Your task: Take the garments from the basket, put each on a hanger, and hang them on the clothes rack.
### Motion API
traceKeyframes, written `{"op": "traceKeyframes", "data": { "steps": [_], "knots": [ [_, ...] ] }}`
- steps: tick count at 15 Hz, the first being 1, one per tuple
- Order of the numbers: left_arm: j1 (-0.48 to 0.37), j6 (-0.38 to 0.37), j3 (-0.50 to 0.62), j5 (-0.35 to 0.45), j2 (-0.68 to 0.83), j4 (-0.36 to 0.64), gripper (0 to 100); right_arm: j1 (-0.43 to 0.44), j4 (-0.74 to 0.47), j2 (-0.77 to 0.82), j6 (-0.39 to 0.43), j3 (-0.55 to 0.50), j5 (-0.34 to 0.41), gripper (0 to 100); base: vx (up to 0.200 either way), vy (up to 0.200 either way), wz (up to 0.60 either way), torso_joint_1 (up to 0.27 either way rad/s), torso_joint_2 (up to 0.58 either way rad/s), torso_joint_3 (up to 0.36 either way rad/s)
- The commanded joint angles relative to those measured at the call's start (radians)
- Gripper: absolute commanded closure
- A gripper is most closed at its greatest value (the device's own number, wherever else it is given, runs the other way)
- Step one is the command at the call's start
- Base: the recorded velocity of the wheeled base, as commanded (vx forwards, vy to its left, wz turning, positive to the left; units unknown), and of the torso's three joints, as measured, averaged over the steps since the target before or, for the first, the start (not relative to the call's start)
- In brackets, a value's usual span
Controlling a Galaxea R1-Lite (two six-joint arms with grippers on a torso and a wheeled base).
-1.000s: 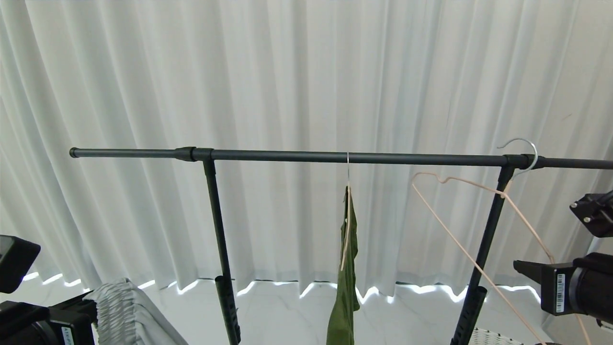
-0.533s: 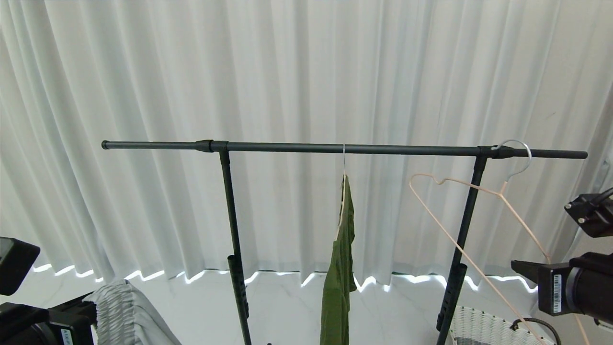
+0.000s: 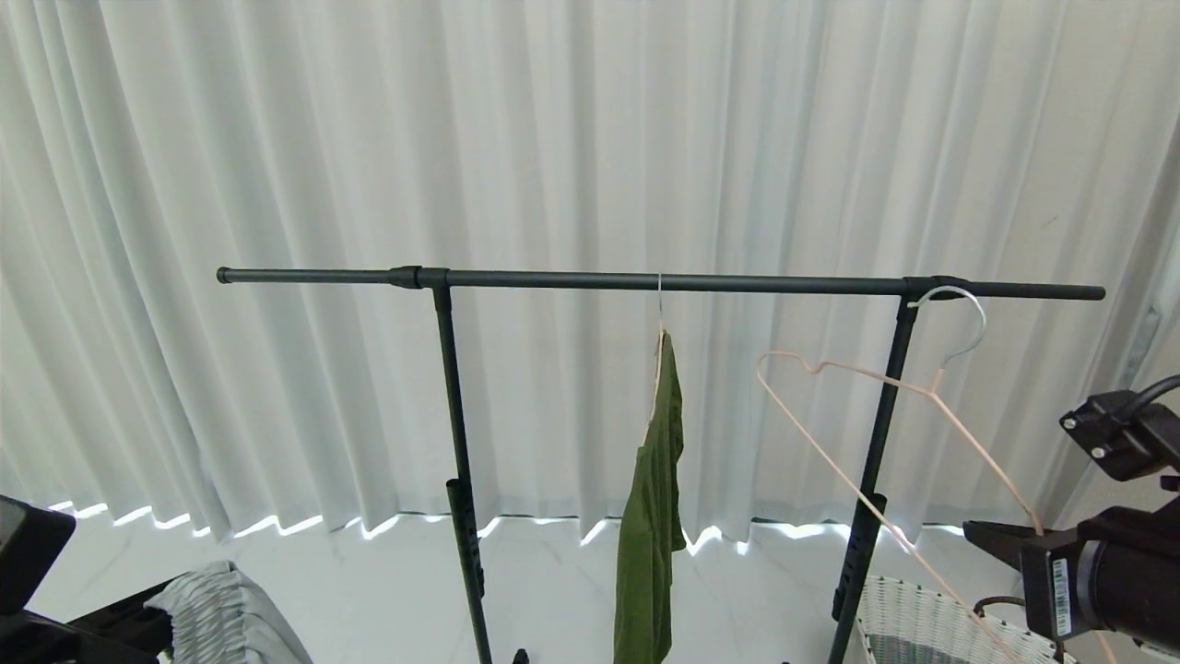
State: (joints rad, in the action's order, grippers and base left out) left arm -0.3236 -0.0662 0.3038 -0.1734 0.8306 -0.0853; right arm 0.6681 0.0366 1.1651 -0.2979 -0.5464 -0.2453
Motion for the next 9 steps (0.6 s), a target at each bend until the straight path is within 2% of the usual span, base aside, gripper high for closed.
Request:
{"op": "traceKeyframes", "data": {
  "steps": [1, 4, 5, 9],
  "knots": [
    [0.000, -0.001, 0.009, 0.000, 0.019, -0.001, 100, 0.068, 0.002, 0.010, 0.036, -0.006, 0.024, 100, 0.000, 0.000, 0.00, 0.000, 0.00, 0.000],
    [0.000, -0.007, 0.080, 0.002, 0.113, -0.001, 100, 0.151, 0.057, 0.048, 0.056, 0.000, 0.047, 100, 0.000, 0.000, 0.00, 0.000, 0.00, 0.000],
    [0.000, -0.003, 0.146, 0.002, 0.177, -0.001, 100, 0.191, 0.091, 0.059, 0.056, 0.003, 0.067, 100, 0.000, 0.000, 0.00, 0.000, 0.00, 0.000],
    [-0.014, -0.012, 0.297, -0.011, 0.377, -0.001, 100, 0.309, 0.151, 0.062, 0.060, -0.017, 0.192, 100, 0.000, 0.000, 0.00, 0.000, 0.00, 0.000]
  ]
}}
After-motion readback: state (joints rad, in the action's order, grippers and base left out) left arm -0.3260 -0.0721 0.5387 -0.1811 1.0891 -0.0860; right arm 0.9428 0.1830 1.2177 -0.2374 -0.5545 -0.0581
